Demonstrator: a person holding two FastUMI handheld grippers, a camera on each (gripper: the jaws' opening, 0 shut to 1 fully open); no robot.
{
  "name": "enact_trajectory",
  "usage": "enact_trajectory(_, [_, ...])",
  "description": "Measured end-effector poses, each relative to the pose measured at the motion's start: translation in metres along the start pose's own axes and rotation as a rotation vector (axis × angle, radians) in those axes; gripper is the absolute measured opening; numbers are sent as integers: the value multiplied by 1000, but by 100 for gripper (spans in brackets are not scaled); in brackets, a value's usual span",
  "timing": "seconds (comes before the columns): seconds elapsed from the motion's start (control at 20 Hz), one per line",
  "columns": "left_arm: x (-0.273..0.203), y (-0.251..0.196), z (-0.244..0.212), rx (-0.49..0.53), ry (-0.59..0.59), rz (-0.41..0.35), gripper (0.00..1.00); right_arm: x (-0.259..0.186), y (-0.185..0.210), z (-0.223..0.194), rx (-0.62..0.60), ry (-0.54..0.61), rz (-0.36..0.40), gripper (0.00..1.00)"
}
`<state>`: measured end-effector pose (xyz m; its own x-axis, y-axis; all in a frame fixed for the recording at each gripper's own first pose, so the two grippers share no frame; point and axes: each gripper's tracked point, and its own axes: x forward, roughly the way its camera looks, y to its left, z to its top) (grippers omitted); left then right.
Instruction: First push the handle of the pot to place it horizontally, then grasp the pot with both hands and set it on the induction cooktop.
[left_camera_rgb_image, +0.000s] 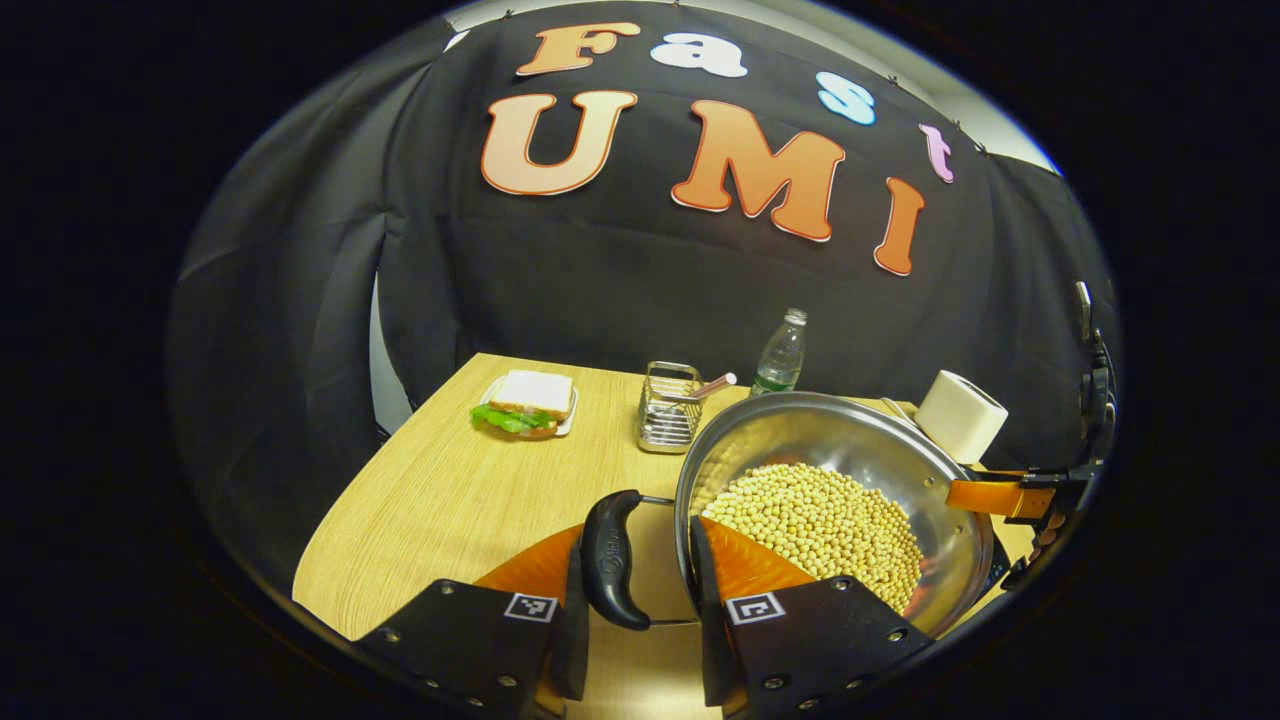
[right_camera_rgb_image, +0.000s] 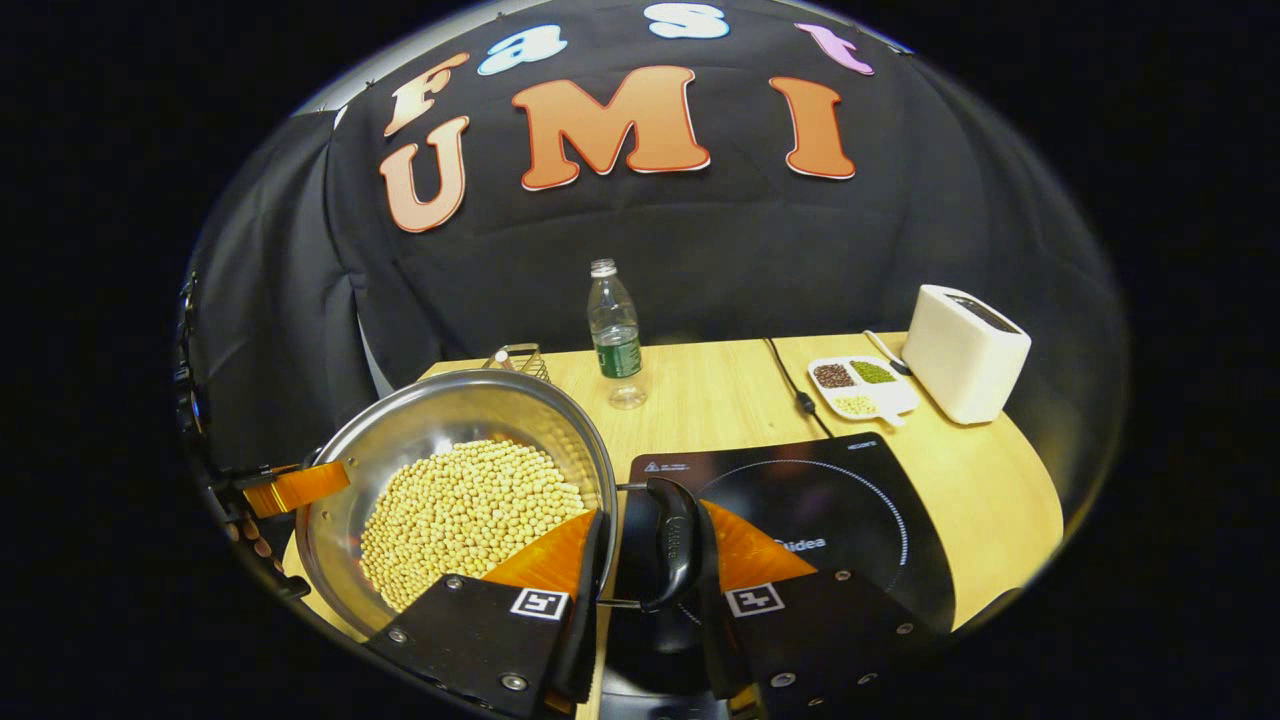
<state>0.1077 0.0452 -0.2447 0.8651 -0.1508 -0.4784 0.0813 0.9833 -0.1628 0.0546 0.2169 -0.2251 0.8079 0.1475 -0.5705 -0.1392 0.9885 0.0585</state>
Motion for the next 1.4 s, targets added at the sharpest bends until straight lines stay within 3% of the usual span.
enact_trajectory(0.25, [-3,-50,6,24,5,-26,46,-21,-46,6,33,-11,-25,43])
enact_trajectory(0.3, [-2,-60,5,19,12,-30,46,-24,-56,6,46,-11,-31,38])
enact_trajectory(0.35, [-2,-70,4,19,18,-35,47,-27,-67,5,55,-7,-37,43])
enact_trajectory(0.7, [5,-144,-3,56,45,-85,46,-45,-133,4,95,-7,-85,43])
enact_trajectory(0.75, [7,-154,-6,58,54,-94,46,-49,-143,4,102,-7,-94,38])
enact_trajectory(0.8, [9,-164,-9,61,62,-103,45,-49,-154,1,105,-3,-102,43])
enact_trajectory(0.9, [13,-182,-15,67,81,-118,46,-52,-172,-3,116,5,-117,43])
enact_trajectory(1.2, [27,-219,-29,89,121,-139,46,-49,-210,-14,153,33,-139,43])
enact_trajectory(1.25, [30,-222,-31,90,127,-139,46,-45,-214,-15,154,37,-140,39])
enact_trajectory(1.4, [38,-230,-38,90,144,-133,46,-38,-222,-19,162,49,-136,43])
